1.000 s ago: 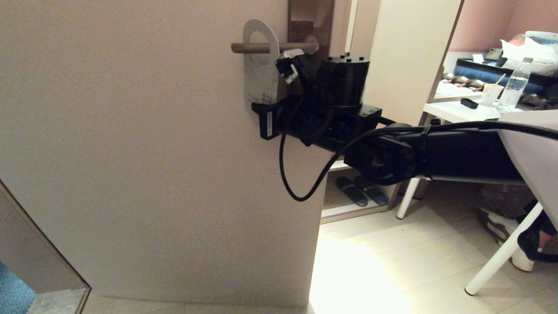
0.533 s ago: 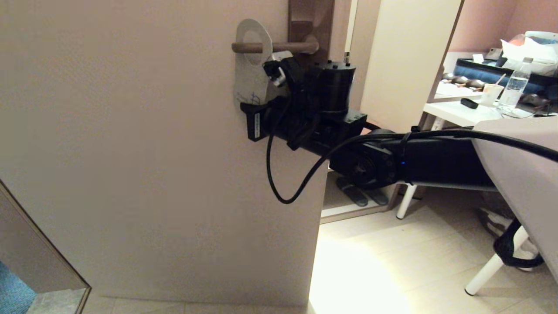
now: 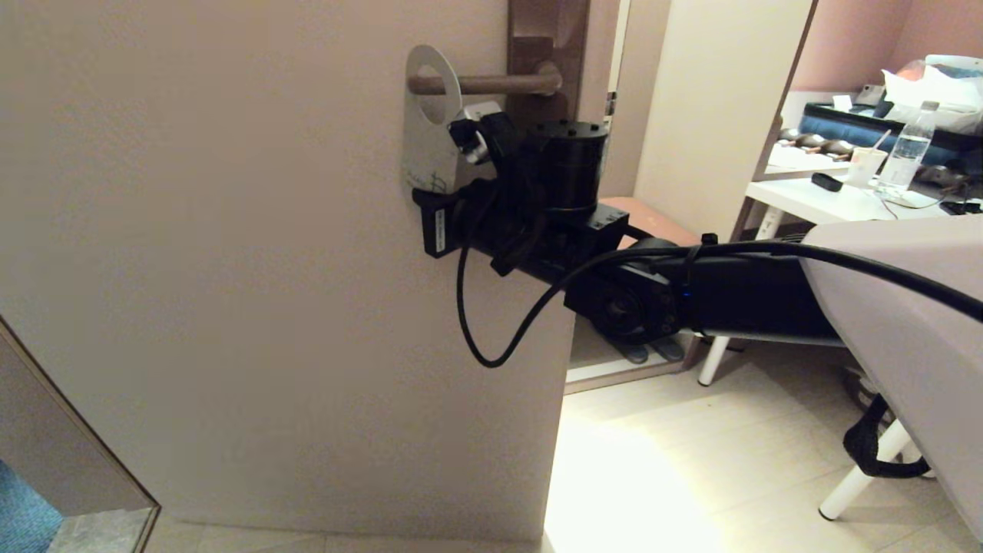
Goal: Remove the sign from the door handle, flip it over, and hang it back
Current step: Take down the sign, then hand it to the other hand
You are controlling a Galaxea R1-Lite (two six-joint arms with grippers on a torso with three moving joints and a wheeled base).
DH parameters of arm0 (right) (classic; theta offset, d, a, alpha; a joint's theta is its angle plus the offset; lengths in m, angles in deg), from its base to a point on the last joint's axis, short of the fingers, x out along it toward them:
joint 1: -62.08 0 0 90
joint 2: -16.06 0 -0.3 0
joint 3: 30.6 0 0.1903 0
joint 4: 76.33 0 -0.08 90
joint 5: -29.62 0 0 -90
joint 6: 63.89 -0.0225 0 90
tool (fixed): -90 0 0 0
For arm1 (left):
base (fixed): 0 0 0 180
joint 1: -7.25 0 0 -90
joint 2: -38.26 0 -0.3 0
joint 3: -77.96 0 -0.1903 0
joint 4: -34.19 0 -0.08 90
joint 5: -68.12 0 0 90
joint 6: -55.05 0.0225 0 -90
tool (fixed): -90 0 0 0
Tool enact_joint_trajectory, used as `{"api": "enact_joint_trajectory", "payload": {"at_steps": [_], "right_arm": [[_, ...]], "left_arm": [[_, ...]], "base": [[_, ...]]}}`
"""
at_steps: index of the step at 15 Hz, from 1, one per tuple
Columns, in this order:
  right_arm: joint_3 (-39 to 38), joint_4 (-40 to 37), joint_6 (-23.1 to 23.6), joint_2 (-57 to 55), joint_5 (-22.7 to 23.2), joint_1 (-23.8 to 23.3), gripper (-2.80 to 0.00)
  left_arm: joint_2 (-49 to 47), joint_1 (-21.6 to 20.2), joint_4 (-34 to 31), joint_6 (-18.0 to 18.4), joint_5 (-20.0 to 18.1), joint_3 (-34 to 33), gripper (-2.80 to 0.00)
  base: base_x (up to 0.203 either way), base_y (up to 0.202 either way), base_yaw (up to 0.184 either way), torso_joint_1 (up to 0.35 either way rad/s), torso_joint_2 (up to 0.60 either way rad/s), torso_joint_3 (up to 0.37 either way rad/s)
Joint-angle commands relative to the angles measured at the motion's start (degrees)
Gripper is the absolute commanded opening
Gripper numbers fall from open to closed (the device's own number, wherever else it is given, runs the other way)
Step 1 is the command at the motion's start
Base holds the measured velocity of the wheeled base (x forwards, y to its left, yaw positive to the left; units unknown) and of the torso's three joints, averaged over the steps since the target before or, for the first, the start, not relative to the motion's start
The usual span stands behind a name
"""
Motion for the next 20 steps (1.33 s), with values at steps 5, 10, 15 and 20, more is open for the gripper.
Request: {"api": "enact_joint_trajectory", "payload": {"at_steps": [5, 10, 15, 20], "right_arm": [[3.8, 0.1, -2.5, -1.4, 0.1, 1.3, -2.80], [3.4, 0.1, -2.3, -1.7, 0.2, 2.0, -2.80], [1.4, 0.1, -2.2, -1.1, 0.2, 3.1, -2.80], [-2.6, 0.2, -2.2, 1.6, 0.1, 4.6, -2.80]], "left_arm": [[-0.1, 0.0, 0.0, 0.0, 0.0, 0.0, -2.80], [-0.1, 0.0, 0.0, 0.0, 0.0, 0.0, -2.80], [-0.1, 0.0, 0.0, 0.0, -0.1, 0.0, -2.80], [-0.1, 0.0, 0.0, 0.0, 0.0, 0.0, -2.80]], "base": [[0.000, 0.000, 0.000, 0.000, 0.00, 0.000], [0.000, 0.000, 0.000, 0.000, 0.00, 0.000], [0.000, 0.000, 0.000, 0.000, 0.00, 0.000], [0.000, 0.000, 0.000, 0.000, 0.00, 0.000]]}}
